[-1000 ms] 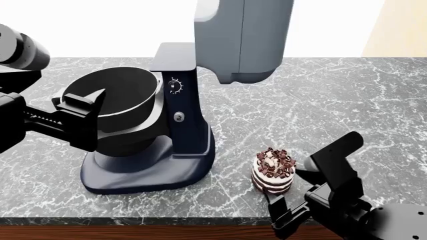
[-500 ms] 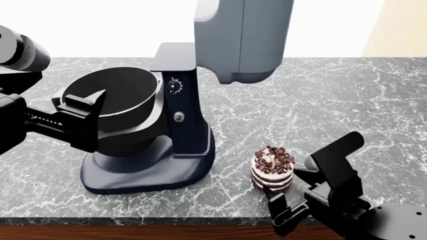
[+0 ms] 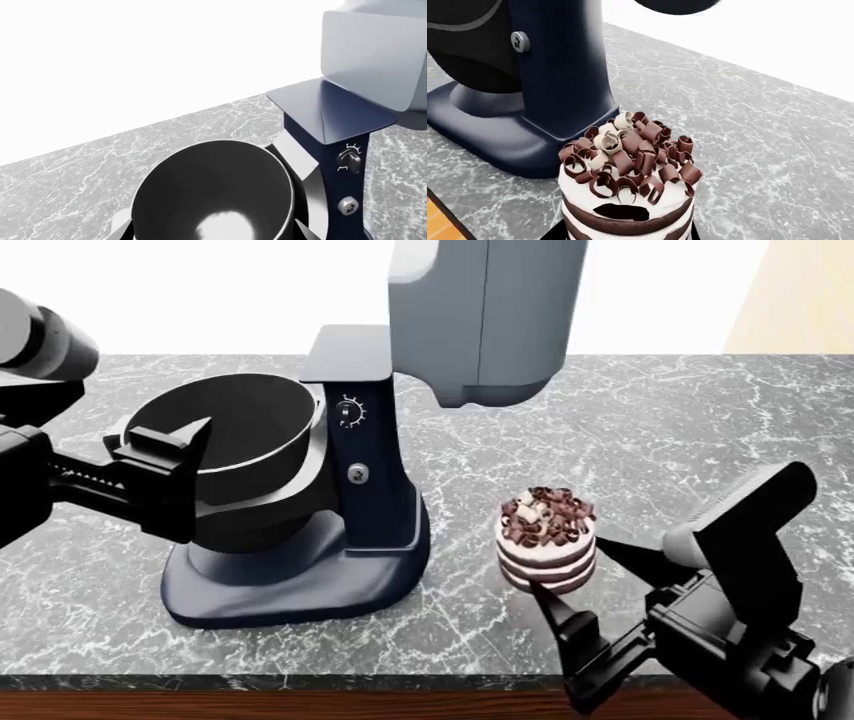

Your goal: Place the cake in the stand mixer bowl.

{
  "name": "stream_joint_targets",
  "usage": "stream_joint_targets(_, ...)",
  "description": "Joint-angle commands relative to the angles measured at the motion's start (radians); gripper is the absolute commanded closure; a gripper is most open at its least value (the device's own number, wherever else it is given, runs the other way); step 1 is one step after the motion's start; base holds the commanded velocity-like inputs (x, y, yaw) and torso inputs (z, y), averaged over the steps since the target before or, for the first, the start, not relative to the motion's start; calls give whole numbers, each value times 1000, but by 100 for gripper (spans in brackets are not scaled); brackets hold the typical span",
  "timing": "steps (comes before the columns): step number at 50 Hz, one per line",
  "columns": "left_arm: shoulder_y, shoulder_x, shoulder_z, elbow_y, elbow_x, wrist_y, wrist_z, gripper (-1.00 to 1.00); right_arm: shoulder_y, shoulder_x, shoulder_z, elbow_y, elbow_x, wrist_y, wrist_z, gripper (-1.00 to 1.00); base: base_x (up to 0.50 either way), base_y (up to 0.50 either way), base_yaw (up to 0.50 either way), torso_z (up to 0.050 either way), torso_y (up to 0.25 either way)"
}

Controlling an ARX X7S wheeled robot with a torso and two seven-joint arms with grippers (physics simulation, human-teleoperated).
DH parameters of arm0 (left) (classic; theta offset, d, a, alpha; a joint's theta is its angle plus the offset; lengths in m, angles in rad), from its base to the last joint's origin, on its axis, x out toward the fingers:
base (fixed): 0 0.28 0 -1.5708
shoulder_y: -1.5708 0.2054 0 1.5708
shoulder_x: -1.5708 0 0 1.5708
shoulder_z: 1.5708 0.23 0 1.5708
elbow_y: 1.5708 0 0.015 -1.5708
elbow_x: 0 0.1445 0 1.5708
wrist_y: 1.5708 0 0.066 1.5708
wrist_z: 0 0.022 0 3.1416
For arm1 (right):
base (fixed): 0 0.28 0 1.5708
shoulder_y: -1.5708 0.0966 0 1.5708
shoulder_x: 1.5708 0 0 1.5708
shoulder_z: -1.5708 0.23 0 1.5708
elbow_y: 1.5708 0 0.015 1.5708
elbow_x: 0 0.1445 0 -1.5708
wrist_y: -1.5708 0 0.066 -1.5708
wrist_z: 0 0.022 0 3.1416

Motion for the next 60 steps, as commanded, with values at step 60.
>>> stream_joint_targets(60,76,26,-45,-86,-723,582,-1,-100,156,89,335,-177,431,-315,-24,100,0,0,0,0,1)
